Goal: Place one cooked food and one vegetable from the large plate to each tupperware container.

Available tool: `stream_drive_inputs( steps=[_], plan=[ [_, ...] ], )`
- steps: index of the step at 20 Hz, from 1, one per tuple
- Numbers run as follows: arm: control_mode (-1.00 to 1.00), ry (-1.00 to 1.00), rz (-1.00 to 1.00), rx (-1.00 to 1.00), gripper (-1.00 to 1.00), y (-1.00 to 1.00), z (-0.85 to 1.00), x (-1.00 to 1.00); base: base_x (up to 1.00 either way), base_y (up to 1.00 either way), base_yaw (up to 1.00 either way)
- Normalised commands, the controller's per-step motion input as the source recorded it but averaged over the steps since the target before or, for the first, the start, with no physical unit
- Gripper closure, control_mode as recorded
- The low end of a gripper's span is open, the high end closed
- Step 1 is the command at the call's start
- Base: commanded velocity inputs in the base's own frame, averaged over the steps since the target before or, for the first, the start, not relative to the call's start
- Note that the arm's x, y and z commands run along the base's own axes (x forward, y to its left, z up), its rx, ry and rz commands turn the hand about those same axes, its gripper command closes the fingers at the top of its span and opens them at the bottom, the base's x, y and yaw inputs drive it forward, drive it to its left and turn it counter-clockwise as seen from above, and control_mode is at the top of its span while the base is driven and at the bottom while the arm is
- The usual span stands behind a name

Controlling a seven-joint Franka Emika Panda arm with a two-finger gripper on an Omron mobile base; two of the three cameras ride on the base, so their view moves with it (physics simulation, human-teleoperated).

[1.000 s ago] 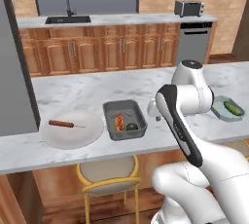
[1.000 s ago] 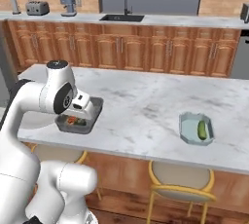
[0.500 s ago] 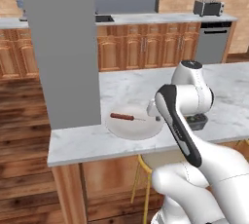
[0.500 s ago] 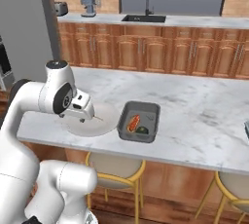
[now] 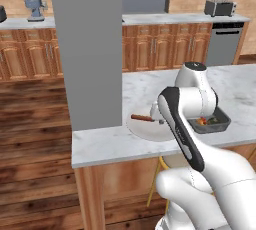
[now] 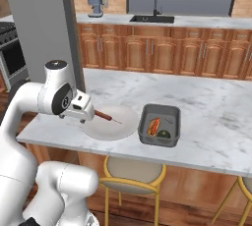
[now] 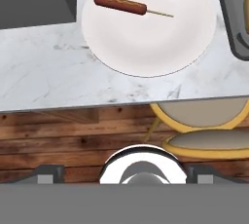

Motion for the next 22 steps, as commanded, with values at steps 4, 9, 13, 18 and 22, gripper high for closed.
stream_drive_inputs(
  steps=[4,9,13,18,22],
  plan=[
    [-1.00,0.00,0.00,0.00,-1.00,-0.03,0.00,0.06,0.00,0.00,0.00],
    [-1.00,0.01,0.04,-0.02,-1.00,-0.25,-0.07,0.31,0.00,0.00,0.00],
    [-1.00,0.00,0.21,-0.09,-1.00,-0.20,-0.15,0.87,0.00,0.00,0.00],
    [-1.00,-0.06,0.30,-0.05,-1.00,-0.12,-0.25,0.97,0.00,0.00,0.00],
    [-1.00,0.03,0.32,-0.07,-1.00,-0.04,-0.24,0.76,0.00,0.00,0.00]
  ],
)
